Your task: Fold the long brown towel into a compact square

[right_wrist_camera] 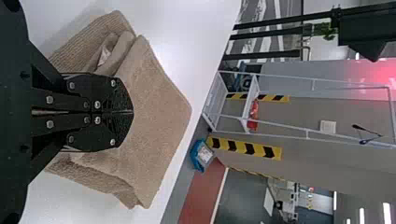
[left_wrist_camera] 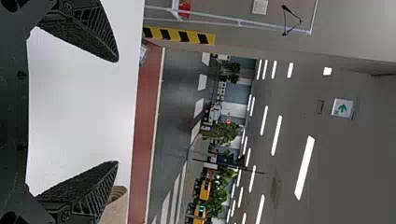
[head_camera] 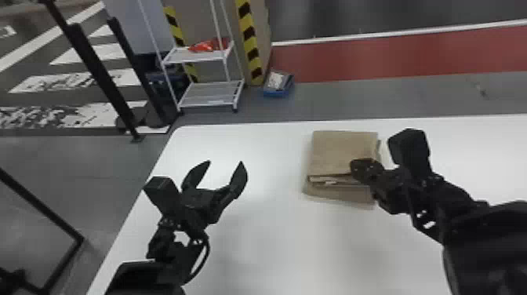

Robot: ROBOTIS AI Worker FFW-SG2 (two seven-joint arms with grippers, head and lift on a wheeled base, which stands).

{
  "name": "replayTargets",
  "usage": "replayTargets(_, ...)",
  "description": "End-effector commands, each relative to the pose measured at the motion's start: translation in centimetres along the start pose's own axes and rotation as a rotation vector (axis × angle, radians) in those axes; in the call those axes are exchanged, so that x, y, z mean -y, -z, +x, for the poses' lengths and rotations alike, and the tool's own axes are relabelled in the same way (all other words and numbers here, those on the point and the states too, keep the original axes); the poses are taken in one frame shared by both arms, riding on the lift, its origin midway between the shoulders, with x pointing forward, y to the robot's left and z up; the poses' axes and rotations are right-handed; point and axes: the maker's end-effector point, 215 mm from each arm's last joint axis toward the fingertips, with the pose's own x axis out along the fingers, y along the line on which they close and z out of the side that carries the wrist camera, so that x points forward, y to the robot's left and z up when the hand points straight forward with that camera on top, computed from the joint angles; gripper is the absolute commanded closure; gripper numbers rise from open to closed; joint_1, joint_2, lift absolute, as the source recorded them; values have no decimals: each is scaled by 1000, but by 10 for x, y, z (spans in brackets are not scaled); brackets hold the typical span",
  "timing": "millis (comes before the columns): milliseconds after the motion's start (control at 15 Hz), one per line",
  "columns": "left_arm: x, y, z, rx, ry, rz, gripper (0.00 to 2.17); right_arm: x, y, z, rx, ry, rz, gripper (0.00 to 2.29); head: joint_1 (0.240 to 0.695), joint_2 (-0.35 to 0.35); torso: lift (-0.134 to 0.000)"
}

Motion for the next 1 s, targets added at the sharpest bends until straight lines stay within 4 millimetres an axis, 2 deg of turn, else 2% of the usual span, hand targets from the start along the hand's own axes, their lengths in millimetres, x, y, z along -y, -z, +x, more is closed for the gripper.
replayTargets(0, -1, 1, -1, 2, -1, -2, 103, 12, 31, 13, -91, 11, 1, 2051, 695, 259, -125)
replayTargets(200, -2, -2, -1, 9, -3, -5, 103, 10, 64, 4, -168, 18, 39, 2051, 695, 244, -125)
replayTargets(400, -3, -1, 0, 12, -5, -8, 103, 1, 71, -7, -176, 13, 45, 2051, 695, 238, -125)
replayTargets(600, -4, -1, 1, 12, -6, -8, 103, -7, 60, -23, -150, -3, 71, 2051, 695, 244, -125)
replayTargets(800, -4, 0, 1, 11, -6, -10, 103, -1, 50, -41, -139, -4, 106, 2051, 695, 246, -125)
replayTargets(933, -1, -1, 1, 12, -4, -12, 103, 15, 1, -38, -1, 6, 93, 2051, 695, 242, -125)
